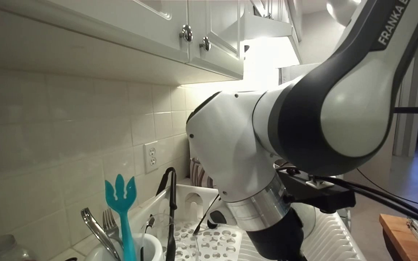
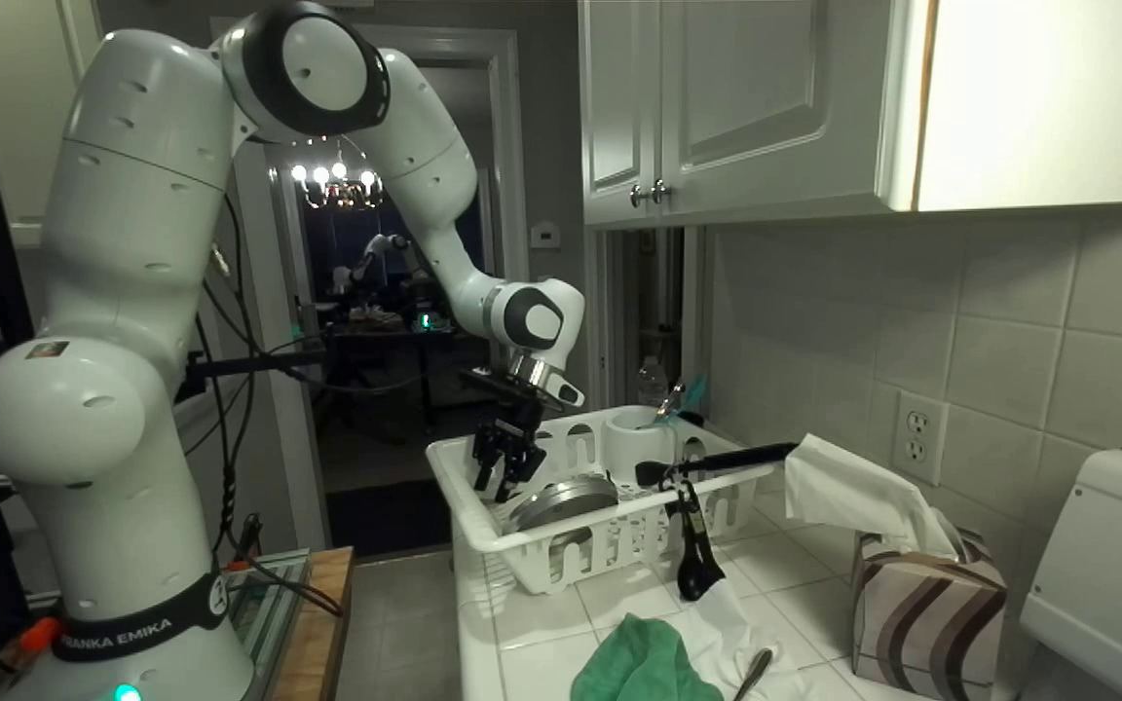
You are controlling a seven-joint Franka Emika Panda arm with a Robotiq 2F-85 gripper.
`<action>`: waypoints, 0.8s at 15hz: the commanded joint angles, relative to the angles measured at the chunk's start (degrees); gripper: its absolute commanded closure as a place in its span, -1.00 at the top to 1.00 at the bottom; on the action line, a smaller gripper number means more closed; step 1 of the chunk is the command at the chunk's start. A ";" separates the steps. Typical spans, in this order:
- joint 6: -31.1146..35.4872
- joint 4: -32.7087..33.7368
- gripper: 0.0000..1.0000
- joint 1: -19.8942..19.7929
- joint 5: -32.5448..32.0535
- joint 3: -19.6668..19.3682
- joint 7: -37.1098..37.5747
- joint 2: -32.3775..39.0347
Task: Remove one spoon from the cutlery holder on the dishrack.
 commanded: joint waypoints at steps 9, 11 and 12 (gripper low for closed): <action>1.85 0.42 -1.00 0.28 1.31 0.54 0.28 0.20; 1.39 0.36 -1.00 0.75 1.10 0.77 1.64 -2.61; 1.46 0.41 -1.00 0.89 1.11 0.87 2.14 -3.74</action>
